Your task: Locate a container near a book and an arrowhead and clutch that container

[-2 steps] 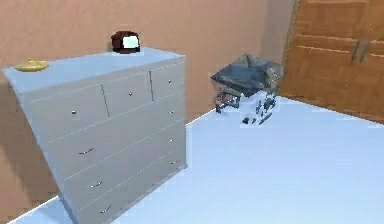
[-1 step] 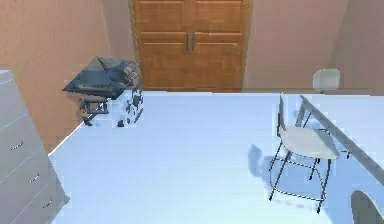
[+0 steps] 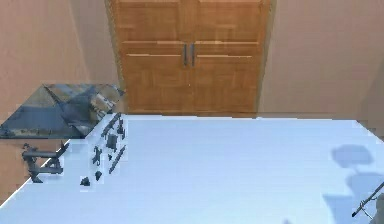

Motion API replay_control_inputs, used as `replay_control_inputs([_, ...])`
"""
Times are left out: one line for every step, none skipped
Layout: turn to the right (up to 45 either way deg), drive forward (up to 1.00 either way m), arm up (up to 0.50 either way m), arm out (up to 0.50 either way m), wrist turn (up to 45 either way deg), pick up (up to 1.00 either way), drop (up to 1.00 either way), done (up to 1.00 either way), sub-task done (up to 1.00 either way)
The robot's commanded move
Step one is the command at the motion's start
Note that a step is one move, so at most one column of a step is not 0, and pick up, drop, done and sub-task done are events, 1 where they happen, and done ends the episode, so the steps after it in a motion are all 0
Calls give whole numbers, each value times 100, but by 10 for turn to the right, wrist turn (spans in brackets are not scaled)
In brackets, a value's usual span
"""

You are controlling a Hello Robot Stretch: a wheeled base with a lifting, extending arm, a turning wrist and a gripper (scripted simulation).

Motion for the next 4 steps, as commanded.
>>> replay_control_inputs([450, 0, 0, 0, 0, 0, 0, 0, 0])
replay_control_inputs([450, 0, 0, 0, 0, 0, 0, 0, 0])
replay_control_inputs([30, 0, 0, 0, 0, 0, 0, 0, 0])
replay_control_inputs([0, 25, 0, 0, 0, 0, 0, 0, 0])
